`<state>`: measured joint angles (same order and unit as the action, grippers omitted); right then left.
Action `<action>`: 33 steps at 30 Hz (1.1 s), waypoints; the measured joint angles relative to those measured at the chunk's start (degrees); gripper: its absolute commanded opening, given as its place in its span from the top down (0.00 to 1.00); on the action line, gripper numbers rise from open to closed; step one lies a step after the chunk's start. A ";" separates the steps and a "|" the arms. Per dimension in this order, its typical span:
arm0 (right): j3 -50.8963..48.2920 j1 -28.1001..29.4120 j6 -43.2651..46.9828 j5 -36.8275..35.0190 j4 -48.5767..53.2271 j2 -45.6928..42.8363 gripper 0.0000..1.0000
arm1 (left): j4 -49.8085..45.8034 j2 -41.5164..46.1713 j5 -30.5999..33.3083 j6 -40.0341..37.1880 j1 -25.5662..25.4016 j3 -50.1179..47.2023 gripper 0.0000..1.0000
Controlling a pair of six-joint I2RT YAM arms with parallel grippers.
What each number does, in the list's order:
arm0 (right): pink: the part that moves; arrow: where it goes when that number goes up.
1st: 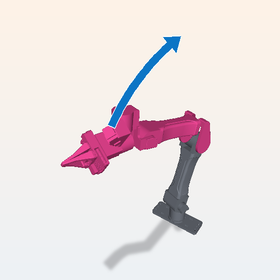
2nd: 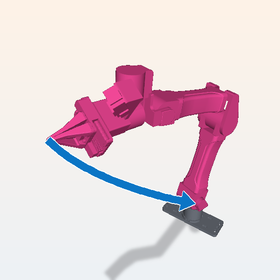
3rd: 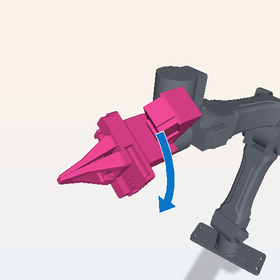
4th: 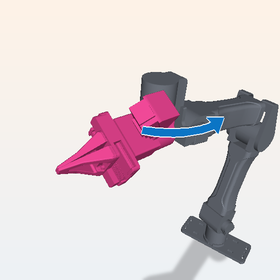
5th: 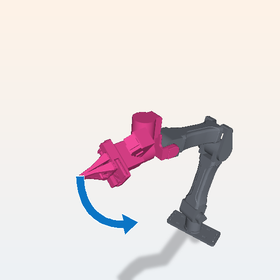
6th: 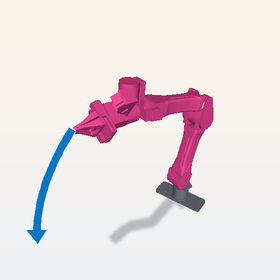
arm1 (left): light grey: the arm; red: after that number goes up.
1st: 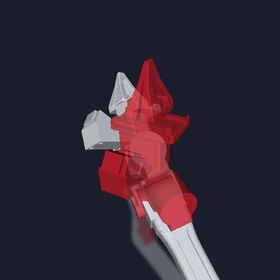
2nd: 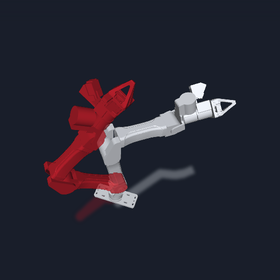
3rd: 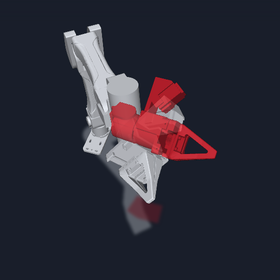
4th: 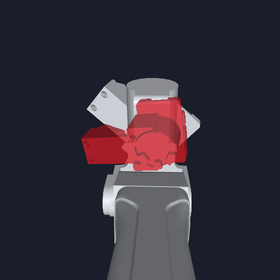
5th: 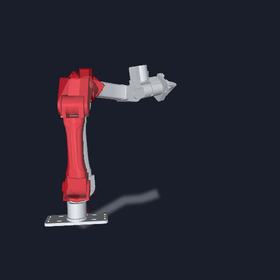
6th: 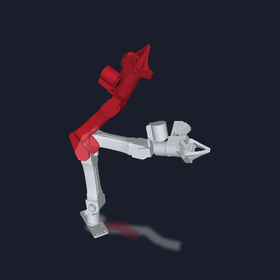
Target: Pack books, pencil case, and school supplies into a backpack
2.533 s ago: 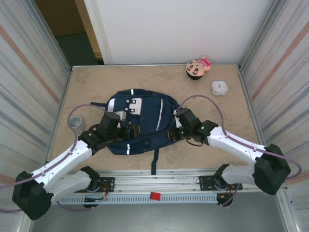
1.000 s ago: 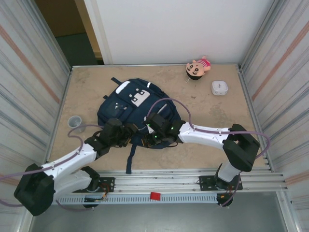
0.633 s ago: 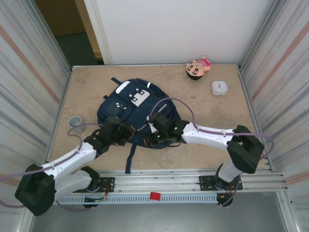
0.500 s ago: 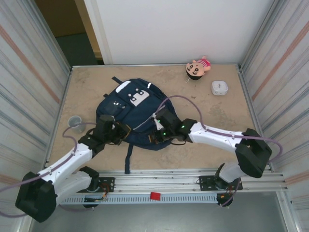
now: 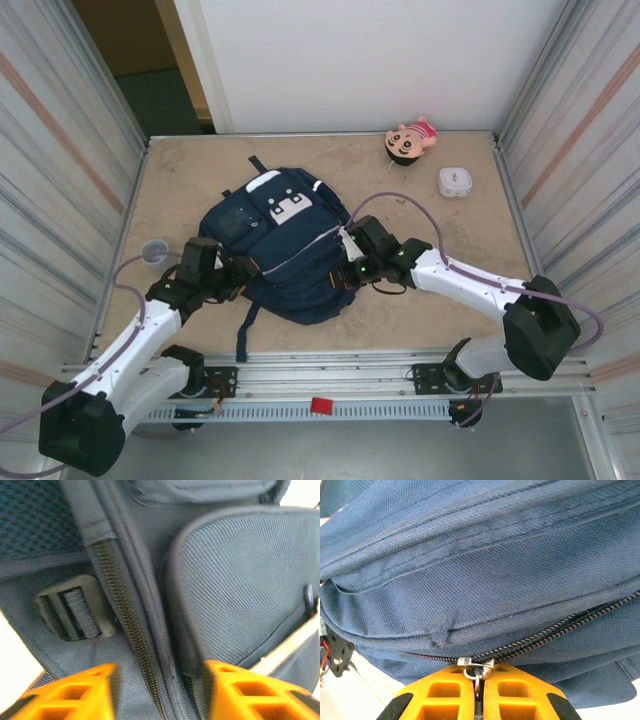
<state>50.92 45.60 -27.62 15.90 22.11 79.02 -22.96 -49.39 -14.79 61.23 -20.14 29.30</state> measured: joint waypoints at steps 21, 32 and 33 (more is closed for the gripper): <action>-1.03 2.47 -1.86 -1.84 -0.15 -2.16 1.00 | 8.98 -6.91 6.47 15.19 -19.61 0.35 0.84; 3.48 15.21 -7.96 -6.56 -4.09 3.04 1.00 | -2.38 -6.10 -7.26 -12.41 2.99 5.68 0.89; 5.44 16.11 -8.00 -6.91 -3.74 5.01 1.00 | -3.26 -7.04 -7.65 -14.29 4.68 6.60 0.84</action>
<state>56.36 61.71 -35.62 8.99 18.37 84.03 -26.22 -56.42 -22.44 46.94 -15.46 35.90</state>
